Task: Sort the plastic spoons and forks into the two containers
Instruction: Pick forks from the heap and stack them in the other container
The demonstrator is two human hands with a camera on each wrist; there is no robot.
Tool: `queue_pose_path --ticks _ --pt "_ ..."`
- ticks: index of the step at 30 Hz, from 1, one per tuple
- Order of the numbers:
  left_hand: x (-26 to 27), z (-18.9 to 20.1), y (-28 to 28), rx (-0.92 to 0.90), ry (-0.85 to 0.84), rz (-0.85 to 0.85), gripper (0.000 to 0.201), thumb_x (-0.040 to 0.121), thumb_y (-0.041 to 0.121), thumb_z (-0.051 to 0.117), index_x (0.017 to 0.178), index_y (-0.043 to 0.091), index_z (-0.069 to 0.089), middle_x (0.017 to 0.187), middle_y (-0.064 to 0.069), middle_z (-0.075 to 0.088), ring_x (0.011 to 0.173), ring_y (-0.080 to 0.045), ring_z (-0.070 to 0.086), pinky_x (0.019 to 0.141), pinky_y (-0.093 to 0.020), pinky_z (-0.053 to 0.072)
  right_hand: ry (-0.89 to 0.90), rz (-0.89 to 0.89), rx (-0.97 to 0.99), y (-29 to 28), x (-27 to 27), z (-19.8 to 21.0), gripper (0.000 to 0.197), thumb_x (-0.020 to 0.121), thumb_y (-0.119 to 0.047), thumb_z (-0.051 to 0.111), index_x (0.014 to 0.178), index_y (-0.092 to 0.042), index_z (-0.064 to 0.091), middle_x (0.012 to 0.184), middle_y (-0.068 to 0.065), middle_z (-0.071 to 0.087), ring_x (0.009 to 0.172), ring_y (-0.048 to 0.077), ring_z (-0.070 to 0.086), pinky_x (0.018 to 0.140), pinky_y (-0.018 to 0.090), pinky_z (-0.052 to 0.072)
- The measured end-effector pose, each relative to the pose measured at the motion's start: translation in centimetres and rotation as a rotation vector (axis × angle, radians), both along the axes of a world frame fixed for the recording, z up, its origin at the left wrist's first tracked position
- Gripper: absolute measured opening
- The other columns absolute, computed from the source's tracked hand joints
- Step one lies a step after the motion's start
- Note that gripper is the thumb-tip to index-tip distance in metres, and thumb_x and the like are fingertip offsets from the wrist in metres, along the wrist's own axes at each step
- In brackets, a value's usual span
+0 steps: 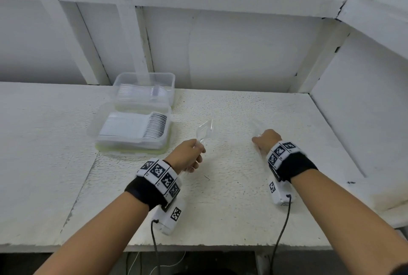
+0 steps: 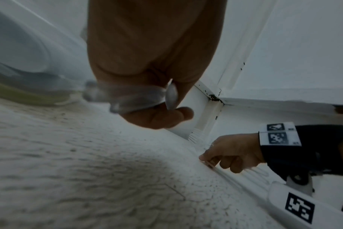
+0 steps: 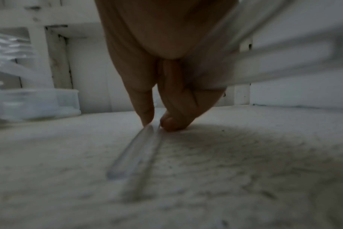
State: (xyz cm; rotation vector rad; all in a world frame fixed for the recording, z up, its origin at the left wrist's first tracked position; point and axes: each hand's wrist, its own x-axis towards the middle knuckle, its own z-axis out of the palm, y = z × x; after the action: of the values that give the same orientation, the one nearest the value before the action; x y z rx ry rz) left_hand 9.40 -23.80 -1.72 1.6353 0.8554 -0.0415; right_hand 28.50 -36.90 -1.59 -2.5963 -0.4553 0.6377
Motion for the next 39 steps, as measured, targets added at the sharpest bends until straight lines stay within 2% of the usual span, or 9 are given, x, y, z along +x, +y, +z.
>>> queue_pose_path --ticks 3,7,13,16,21,27,29,33,39 --pt "-0.7 0.2 -0.3 -0.006 -0.052 0.051 0.018 0.098 0.023 0.040 0.090 0.013 0.052 0.065 0.000 0.045 0.049 -0.011 0.038 0.043 -0.018 0.031 0.160 -0.068 0.236 0.6 -0.8 0.4 0.009 0.090 -0.011 0.048 0.089 -0.004 0.053 0.083 0.012 0.066 0.045 0.010 0.039 0.032 0.015 0.028" --pt "-1.4 0.5 -1.3 0.009 -0.121 0.110 0.017 0.098 0.023 0.040 0.089 0.014 0.052 0.065 0.001 0.038 0.052 -0.011 0.029 0.047 -0.021 0.024 0.366 -0.099 0.579 1.2 -3.8 1.6 0.013 0.093 -0.011 0.040 0.082 -0.015 0.043 0.073 0.006 0.061 0.037 0.006 0.028 0.034 0.014 0.021" --pt "-2.5 -0.1 -2.3 0.279 -0.105 0.062 0.027 0.097 0.029 0.040 0.097 0.006 0.055 0.072 0.005 0.044 0.063 -0.011 0.040 0.056 -0.025 0.031 0.482 -0.075 0.765 2.6 -9.6 1.9 0.029 0.087 -0.042 0.060 0.079 -0.018 0.046 0.058 -0.003 0.040 0.035 0.002 0.025 0.033 0.015 0.020" --pt "-2.9 -0.5 -2.4 0.360 -0.096 0.073 0.029 0.098 0.034 0.040 0.082 0.010 0.046 0.072 0.005 0.043 0.067 -0.013 0.040 0.059 -0.025 0.031 0.510 -0.082 0.808 3.2 -10.9 1.6 0.028 0.083 -0.040 0.067 0.081 -0.018 0.049 0.060 -0.002 0.040 0.037 0.003 0.025 0.033 0.015 0.018" --pt "-3.8 -0.6 -2.9 0.389 -0.130 0.122 0.047 0.099 0.043 0.031 0.101 0.003 0.056 0.101 -0.004 0.063 0.093 -0.023 0.055 0.078 -0.034 0.039 0.436 -0.104 0.803 3.5 -11.7 1.1 0.021 0.085 -0.032 0.066 0.082 -0.017 0.052 0.061 0.000 0.044 0.035 0.002 0.030 0.033 0.015 0.022" --pt "-4.4 -0.7 -3.3 0.469 -0.164 0.107 0.040 0.101 0.038 0.026 0.103 0.014 0.058 0.089 0.011 0.056 0.084 -0.010 0.051 0.071 -0.024 0.034 0.117 -0.006 0.698 3.6 -12.1 0.9 0.028 0.089 -0.016 0.052 0.061 -0.012 0.049 0.054 -0.003 0.049 0.046 0.010 0.038 0.046 0.023 0.031" --pt "-4.4 -0.6 -3.1 0.333 -0.178 0.118 0.039 0.102 0.035 0.027 0.098 0.012 0.057 0.073 0.008 0.051 0.071 -0.012 0.050 0.062 -0.023 0.038 0.086 0.029 0.705 3.6 -12.1 0.8 0.023 0.089 -0.016 0.051 0.067 -0.008 0.051 0.055 -0.003 0.048 0.048 0.010 0.038 0.048 0.023 0.032" --pt "-4.9 0.4 -2.3 -0.342 -0.219 0.157 0.037 0.103 0.032 0.028 0.097 0.007 0.056 0.068 -0.006 0.050 0.057 -0.018 0.056 0.053 -0.029 0.050 0.091 0.123 0.751 3.5 -12.2 0.9 0.016 0.093 -0.018 0.050 0.084 -0.007 0.057 0.060 -0.005 0.048 0.049 0.006 0.038 0.048 0.018 0.033" --pt "-5.2 0.8 -1.6 -0.467 -0.229 0.027 0.048 0.102 0.041 0.020 0.098 0.011 0.058 0.056 0.001 0.050 0.042 -0.009 0.040 0.044 -0.019 0.034 0.113 0.231 0.758 3.7 -12.9 0.9 0.017 0.095 -0.021 0.049 0.080 -0.016 0.052 0.062 -0.004 0.049 0.053 0.006 0.042 0.054 0.020 0.035"
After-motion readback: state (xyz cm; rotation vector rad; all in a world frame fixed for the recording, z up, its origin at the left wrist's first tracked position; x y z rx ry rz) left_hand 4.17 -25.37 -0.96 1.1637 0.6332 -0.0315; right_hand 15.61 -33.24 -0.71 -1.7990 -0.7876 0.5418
